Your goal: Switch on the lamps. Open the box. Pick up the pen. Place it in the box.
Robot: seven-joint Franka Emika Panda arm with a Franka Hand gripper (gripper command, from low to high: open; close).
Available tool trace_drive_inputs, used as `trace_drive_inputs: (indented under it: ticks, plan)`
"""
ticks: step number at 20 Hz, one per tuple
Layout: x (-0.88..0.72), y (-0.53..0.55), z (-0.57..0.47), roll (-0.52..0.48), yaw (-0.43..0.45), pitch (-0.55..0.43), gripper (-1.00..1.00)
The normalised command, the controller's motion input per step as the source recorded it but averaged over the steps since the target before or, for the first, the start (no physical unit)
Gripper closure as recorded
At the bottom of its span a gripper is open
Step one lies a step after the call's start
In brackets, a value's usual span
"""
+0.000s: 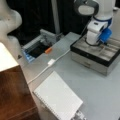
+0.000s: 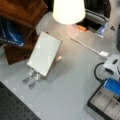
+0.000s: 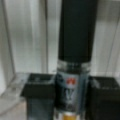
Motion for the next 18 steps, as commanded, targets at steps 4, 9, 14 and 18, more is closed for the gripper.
trace_drive_inputs:
  ticks: [4,9,14,18]
  plan:
    - [0.08,0.09,-0.10,-0.139,-0.092,0.009,1.00]
    - [0.08,0.03,-0.07,-0.151,-0.065,-0.004,1.00]
    - [0.09,0.01,-0.06,-0.162,-0.063,-0.021,-1.00]
    - [0.10,-0.01,-0.07,-0.172,-0.067,-0.028,-1.00]
